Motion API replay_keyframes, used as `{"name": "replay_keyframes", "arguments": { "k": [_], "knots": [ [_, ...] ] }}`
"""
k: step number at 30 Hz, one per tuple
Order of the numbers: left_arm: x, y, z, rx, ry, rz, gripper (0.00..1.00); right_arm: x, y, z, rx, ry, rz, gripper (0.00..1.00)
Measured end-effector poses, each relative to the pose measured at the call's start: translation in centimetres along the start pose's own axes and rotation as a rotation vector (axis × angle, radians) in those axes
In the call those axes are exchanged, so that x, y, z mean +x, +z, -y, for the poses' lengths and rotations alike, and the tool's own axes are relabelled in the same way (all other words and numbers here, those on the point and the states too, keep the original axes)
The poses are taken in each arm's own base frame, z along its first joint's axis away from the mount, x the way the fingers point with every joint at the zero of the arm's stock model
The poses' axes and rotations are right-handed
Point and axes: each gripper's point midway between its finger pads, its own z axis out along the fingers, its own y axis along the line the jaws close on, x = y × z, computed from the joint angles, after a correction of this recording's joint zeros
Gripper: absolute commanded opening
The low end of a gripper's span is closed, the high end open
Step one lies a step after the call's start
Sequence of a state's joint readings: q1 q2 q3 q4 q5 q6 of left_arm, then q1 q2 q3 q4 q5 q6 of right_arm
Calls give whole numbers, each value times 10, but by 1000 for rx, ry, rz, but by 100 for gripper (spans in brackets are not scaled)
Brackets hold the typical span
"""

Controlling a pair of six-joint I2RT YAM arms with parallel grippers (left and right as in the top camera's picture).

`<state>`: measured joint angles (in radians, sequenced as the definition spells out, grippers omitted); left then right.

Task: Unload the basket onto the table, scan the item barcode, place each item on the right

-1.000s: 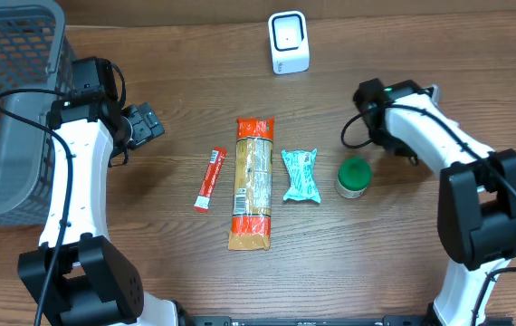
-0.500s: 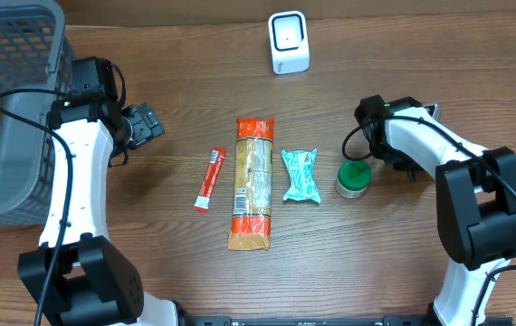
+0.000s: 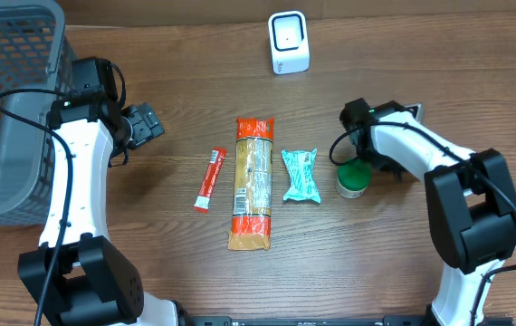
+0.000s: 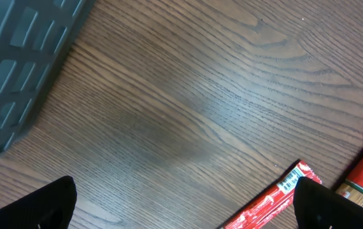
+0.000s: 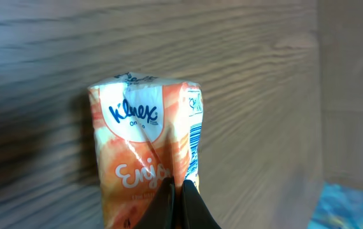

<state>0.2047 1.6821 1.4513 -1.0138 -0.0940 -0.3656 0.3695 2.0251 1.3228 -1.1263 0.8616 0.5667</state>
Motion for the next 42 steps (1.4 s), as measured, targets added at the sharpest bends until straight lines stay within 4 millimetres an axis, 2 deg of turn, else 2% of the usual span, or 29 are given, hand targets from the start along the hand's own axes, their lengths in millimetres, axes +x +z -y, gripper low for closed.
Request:
{"name": "replay_keyframes", "arguments": {
  "k": [8, 15, 19, 21, 24, 26, 32, 34, 35, 36, 39, 42],
  "knots": [
    [0, 0, 0, 0, 0, 0, 100, 16, 5, -20, -48, -8, -9, 10],
    [0, 0, 0, 0, 0, 0, 100, 18, 4, -23, -63, -7, -17, 15],
    [0, 0, 0, 0, 0, 0, 100, 20, 3, -18, -43, -27, -25, 15],
    [0, 0, 0, 0, 0, 0, 100, 18, 2, -14, -29, -35, -24, 19],
    [0, 0, 0, 0, 0, -1, 100, 9, -4, -10, -25, -26, -8, 35],
    [0, 0, 0, 0, 0, -1, 99, 1, -9, -8, -27, -14, 3, 41],
    [0, 0, 0, 0, 0, 0, 100, -20, -29, -16, -137, -23, -2, 43],
    [0, 0, 0, 0, 0, 0, 100, -27, -40, -26, -230, -35, -14, 57],
    [0, 0, 0, 0, 0, -1, 100, -29, -47, -31, -291, -51, -23, 71],
    [0, 0, 0, 0, 0, 0, 100, -30, -52, -34, -339, -55, -32, 75],
    [0, 0, 0, 0, 0, 0, 100, -24, -68, -40, -509, -119, -90, 75],
    [0, 0, 0, 0, 0, 0, 100, -8, -70, -34, -605, -155, -187, 76]
  ]
}}
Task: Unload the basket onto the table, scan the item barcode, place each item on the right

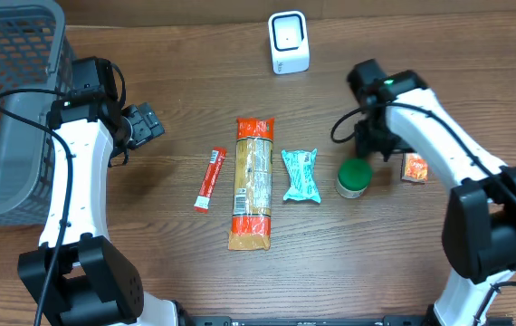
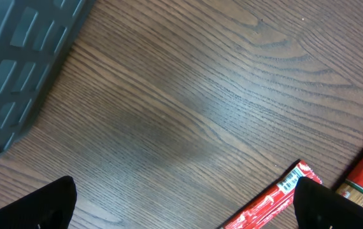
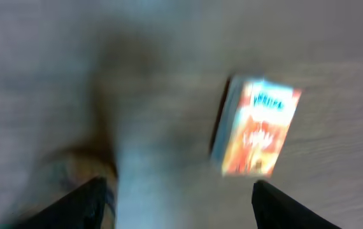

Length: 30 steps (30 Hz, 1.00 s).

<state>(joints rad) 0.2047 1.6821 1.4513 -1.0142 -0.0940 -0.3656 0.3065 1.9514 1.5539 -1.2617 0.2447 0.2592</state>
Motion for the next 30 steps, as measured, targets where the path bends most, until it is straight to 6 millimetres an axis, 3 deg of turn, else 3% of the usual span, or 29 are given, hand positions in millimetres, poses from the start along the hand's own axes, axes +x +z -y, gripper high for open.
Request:
{"name": "replay_keyframes", "arguments": {
  "k": [5, 7, 8, 9, 13, 19, 23, 30],
  "knots": [
    [0, 0, 0, 0, 0, 0, 100, -1, 7, 16, -109, 66, -55, 80],
    [0, 0, 0, 0, 0, 0, 100, -7, 10, 23, -148, 107, -49, 69],
    [0, 0, 0, 0, 0, 0, 100, -9, 11, 27, -163, 123, -49, 55],
    [0, 0, 0, 0, 0, 0, 100, -11, 12, 32, -181, 138, -49, 49],
    [0, 0, 0, 0, 0, 0, 100, -14, 15, 45, -209, 190, -55, 42],
    [0, 0, 0, 0, 0, 0, 100, -14, 30, 41, -184, 206, -38, 41],
    [0, 0, 0, 0, 0, 0, 100, -8, 51, 39, -158, 233, -33, 27],
    [0, 0, 0, 0, 0, 0, 100, -4, 72, 44, -102, 258, -8, 25]
  ]
}}
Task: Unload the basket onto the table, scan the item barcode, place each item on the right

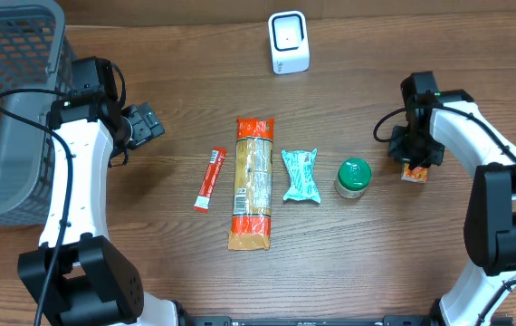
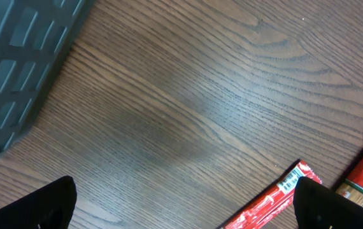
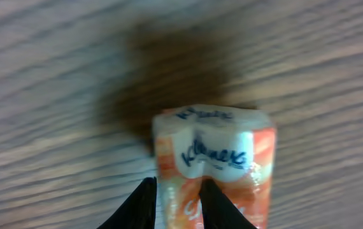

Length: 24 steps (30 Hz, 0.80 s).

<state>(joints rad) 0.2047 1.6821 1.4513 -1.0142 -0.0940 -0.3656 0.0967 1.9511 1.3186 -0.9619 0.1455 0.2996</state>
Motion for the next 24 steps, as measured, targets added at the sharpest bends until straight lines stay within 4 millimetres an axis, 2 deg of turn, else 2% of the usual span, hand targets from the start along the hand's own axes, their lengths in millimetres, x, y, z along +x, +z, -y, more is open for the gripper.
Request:
{"name": "replay_keyframes", "arguments": {
  "k": [3, 4, 6, 15, 17, 21, 24],
  "knots": [
    [0, 0, 0, 0, 0, 0, 100, 2, 4, 8, 64, -9, 14, 22],
    [0, 0, 0, 0, 0, 0, 100, 3, 5, 10, 80, -10, 19, 19],
    [0, 0, 0, 0, 0, 0, 100, 3, 6, 12, 100, -23, 33, 4],
    [0, 0, 0, 0, 0, 0, 100, 10, -3, 3, 32, -15, -2, 4],
    [0, 0, 0, 0, 0, 0, 100, 7, -13, -8, -42, -25, -3, 4],
    [0, 0, 0, 0, 0, 0, 100, -12, -51, -38, -290, -39, 54, 4],
    [0, 0, 0, 0, 0, 0, 100, -24, -75, -49, -468, -27, 89, 4]
  ]
}}
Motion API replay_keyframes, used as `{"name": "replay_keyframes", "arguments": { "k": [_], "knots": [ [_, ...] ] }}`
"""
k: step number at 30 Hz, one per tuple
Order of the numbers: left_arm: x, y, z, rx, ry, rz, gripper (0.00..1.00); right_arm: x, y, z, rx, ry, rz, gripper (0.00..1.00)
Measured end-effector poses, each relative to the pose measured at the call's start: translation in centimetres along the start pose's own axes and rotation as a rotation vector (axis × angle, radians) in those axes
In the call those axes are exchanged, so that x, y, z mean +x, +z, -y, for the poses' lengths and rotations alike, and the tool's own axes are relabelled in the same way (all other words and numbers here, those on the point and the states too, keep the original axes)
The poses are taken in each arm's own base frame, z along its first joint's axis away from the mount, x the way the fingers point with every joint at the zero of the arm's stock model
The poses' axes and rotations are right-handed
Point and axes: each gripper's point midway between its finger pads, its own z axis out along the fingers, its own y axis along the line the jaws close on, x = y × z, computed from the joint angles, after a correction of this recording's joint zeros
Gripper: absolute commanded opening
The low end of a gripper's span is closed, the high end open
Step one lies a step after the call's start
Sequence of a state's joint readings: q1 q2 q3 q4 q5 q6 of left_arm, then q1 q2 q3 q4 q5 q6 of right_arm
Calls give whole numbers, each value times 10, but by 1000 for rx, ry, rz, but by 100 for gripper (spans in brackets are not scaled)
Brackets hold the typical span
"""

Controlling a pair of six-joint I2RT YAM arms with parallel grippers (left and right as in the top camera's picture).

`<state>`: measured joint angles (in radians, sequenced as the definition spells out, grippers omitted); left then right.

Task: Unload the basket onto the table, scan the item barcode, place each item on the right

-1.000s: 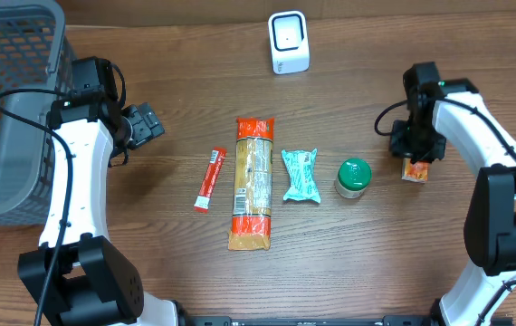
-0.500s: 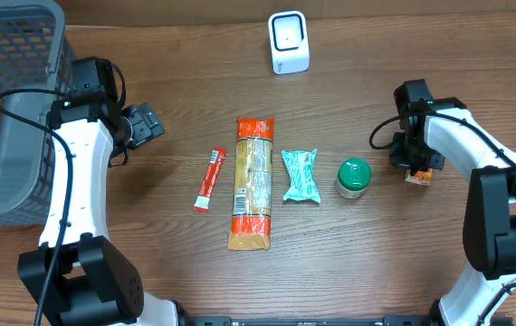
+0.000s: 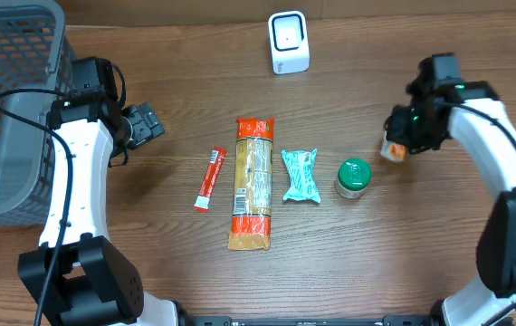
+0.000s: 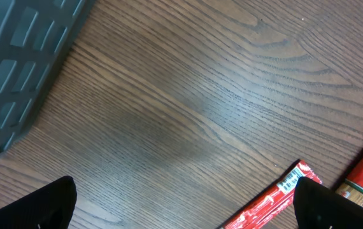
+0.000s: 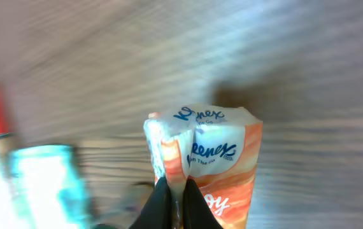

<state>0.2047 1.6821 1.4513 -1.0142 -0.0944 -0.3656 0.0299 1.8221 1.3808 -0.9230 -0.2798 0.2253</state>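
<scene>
My right gripper [image 3: 401, 143] is shut on an orange and white Kleenex tissue pack [image 5: 210, 152], pinching its edge and holding it off the table at the right, just right of the green-lidded jar [image 3: 352, 177]. The pack [image 3: 393, 150] shows small in the overhead view. The white barcode scanner [image 3: 288, 43] stands at the back centre. My left gripper [image 3: 147, 124] hangs open near the left, its fingertips [image 4: 54, 200] wide apart over bare wood, close to a red stick packet [image 4: 274, 200].
A grey basket [image 3: 9, 109] fills the far left. In a row at the middle lie the red stick packet [image 3: 210, 178], a long pasta bag [image 3: 252, 181] and a teal packet [image 3: 301, 174], then the jar.
My right gripper has lifted the tissue pack off the table and moved it a little left and back, toward the jar. The left arm has not moved.
My right gripper was by the jar with the tissue pack in front of it. Then it stood open and higher up, the pack lying on the table to the right. Then it closed down on the pack there. Now it holds the pack off the table.
</scene>
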Motion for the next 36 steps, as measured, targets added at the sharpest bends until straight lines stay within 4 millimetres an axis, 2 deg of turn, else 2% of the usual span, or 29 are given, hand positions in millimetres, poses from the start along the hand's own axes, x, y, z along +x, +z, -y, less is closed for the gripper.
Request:
{"name": "replay_keyframes", "arguments": {
  "k": [3, 5, 13, 18, 23, 28, 36],
  "knots": [
    [0, 0, 0, 0, 0, 0, 100, -13, -4, -3, -122, 18, 34, 4],
    [0, 0, 0, 0, 0, 0, 100, -13, -2, -1, -179, 34, 37, 4],
    [0, 0, 0, 0, 0, 0, 100, 2, 18, 14, -424, 73, 56, 4],
    [0, 0, 0, 0, 0, 0, 100, 9, 20, 23, -569, 85, 105, 4],
    [0, 0, 0, 0, 0, 0, 100, 23, 24, 44, -585, 158, 99, 4],
    [0, 0, 0, 0, 0, 0, 100, 26, 25, 60, -560, 211, 98, 4],
    [0, 0, 0, 0, 0, 0, 99, 27, 26, 68, -535, 236, 98, 9]
  ]
}}
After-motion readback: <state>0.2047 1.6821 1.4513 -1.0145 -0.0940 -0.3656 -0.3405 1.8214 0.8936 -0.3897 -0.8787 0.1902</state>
